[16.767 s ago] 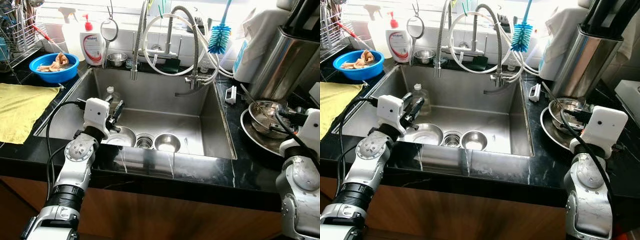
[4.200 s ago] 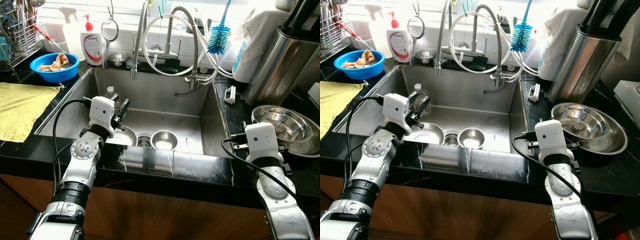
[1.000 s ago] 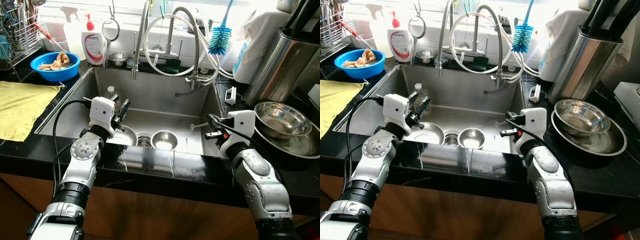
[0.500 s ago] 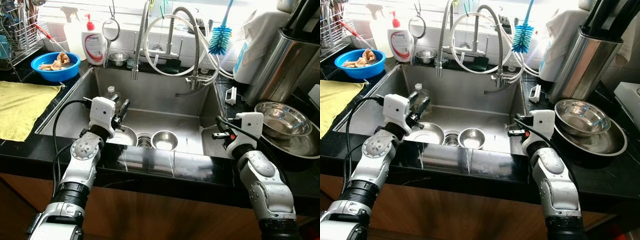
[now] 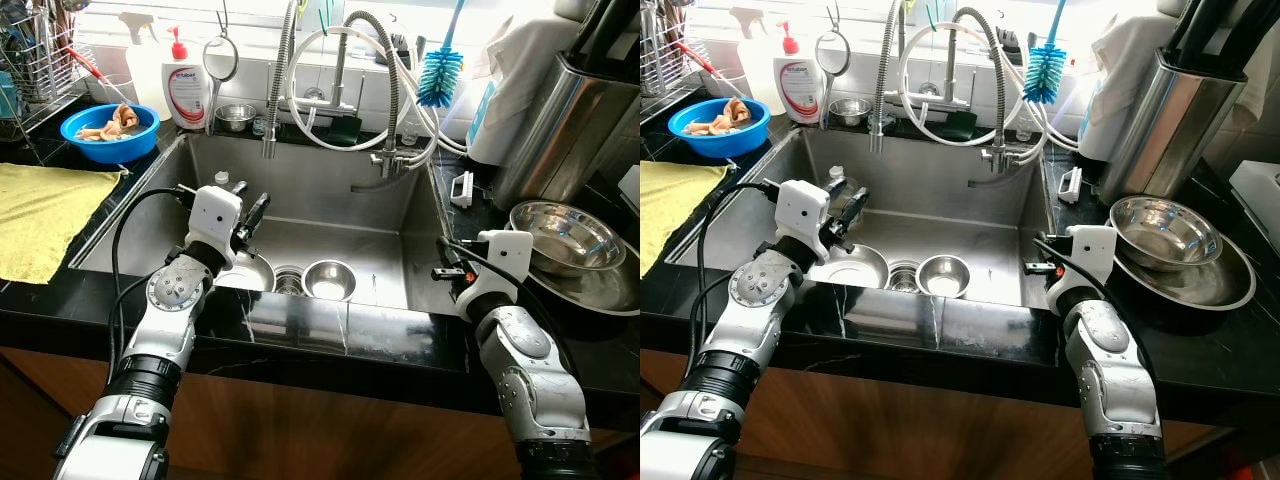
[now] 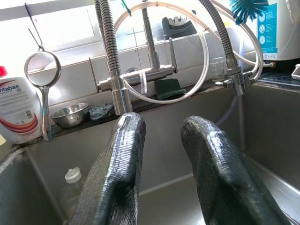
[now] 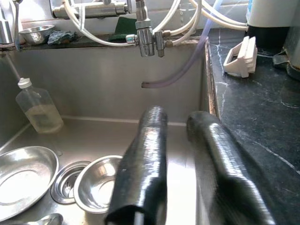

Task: Kitchen organization

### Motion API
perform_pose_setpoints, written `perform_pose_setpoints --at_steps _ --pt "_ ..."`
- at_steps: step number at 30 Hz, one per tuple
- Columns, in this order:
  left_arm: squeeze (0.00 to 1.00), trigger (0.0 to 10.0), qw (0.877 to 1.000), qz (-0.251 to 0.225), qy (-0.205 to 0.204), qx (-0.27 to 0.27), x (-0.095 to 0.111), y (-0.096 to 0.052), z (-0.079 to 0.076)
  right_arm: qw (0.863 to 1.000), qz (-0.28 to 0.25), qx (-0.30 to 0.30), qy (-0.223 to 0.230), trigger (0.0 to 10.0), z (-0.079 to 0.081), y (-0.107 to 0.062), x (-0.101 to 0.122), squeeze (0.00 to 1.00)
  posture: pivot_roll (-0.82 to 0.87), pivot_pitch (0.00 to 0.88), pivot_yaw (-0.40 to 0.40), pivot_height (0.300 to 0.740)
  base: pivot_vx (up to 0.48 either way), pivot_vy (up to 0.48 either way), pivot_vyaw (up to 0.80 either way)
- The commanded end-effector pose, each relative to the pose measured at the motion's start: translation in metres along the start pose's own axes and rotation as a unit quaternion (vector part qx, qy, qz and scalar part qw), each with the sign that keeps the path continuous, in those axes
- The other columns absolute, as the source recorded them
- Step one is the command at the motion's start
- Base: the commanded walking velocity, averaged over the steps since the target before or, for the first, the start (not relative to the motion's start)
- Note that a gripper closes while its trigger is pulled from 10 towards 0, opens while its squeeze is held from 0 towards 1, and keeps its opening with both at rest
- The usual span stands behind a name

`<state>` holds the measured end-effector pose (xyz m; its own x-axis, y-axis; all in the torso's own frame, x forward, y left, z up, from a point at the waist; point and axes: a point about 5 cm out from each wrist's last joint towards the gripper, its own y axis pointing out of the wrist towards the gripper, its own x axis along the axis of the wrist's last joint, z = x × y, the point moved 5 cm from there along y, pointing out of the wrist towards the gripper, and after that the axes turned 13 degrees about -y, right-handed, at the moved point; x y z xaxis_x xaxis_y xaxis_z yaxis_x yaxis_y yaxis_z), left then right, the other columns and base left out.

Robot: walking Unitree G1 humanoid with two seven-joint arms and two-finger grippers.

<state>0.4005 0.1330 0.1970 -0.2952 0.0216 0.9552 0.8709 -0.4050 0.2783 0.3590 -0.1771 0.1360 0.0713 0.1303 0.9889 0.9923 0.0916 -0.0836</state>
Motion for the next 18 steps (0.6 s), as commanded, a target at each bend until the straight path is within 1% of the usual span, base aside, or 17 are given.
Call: perform_pose_setpoints --at_steps 1,4,5,6,7,10,14,15,16,18 --pt "0.0 10.0 1.0 0.005 0.008 -0.011 -0.003 -0.002 -0.004 1.0 0.002 -0.003 0.0 10.0 -0.002 0.001 -0.001 0.98 0.12 0.0 -0.069 0.74 0.0 0.0 0.0" --pt "0.0 10.0 1.0 0.005 0.007 -0.011 -0.004 -0.003 -0.004 1.0 0.002 -0.002 -0.004 10.0 -0.002 0.001 -0.001 0.97 0.13 0.0 -0.072 0.74 0.0 0.0 0.0" --pt "0.0 10.0 1.0 0.005 0.006 -0.011 -0.004 -0.003 -0.005 1.0 0.002 -0.002 -0.006 10.0 -0.002 0.001 0.0 0.94 0.13 0.0 -0.072 0.74 0.0 0.0 0.0" --pt "0.0 10.0 1.0 0.005 0.006 -0.01 -0.004 -0.003 -0.004 1.0 -0.001 -0.002 -0.013 10.0 -0.001 0.001 0.002 0.21 0.13 0.0 -0.072 0.74 0.0 0.0 0.0" --pt "0.0 10.0 1.0 0.005 0.006 -0.01 -0.004 -0.003 -0.004 1.0 -0.003 -0.007 -0.024 10.0 -0.002 0.002 0.005 0.0 0.13 0.0 -0.071 0.74 0.0 0.0 0.0" --pt "0.0 10.0 1.0 0.005 0.006 -0.009 -0.004 -0.003 -0.004 0.999 -0.023 -0.023 -0.031 10.0 -0.006 0.002 0.017 0.0 0.13 0.0 -0.071 0.74 0.0 0.0 0.0" --pt "0.0 10.0 1.0 0.005 0.005 -0.009 -0.004 -0.002 -0.004 0.997 -0.051 -0.048 -0.028 10.0 -0.015 -0.001 0.037 0.0 0.12 0.0 -0.068 0.74 0.0 0.0 0.0" --pt "0.0 10.0 1.0 0.006 0.006 -0.009 -0.005 -0.002 -0.004 0.996 -0.059 -0.059 -0.029 10.0 -0.018 -0.002 0.042 0.0 0.12 0.0 -0.067 0.74 0.0 0.0 0.0" --pt "0.0 10.0 1.0 0.008 0.004 -0.008 -0.006 -0.003 -0.004 0.993 -0.073 -0.083 -0.03 10.0 -0.025 -0.005 0.051 0.0 0.11 0.0 -0.066 0.74 0.0 0.0 0.0" --pt "0.0 10.0 1.0 0.009 0.004 -0.008 -0.006 -0.003 -0.005 0.992 -0.081 -0.095 -0.031 10.0 -0.03 -0.007 0.056 0.0 0.11 0.0 -0.064 0.74 0.0 0.0 0.0"
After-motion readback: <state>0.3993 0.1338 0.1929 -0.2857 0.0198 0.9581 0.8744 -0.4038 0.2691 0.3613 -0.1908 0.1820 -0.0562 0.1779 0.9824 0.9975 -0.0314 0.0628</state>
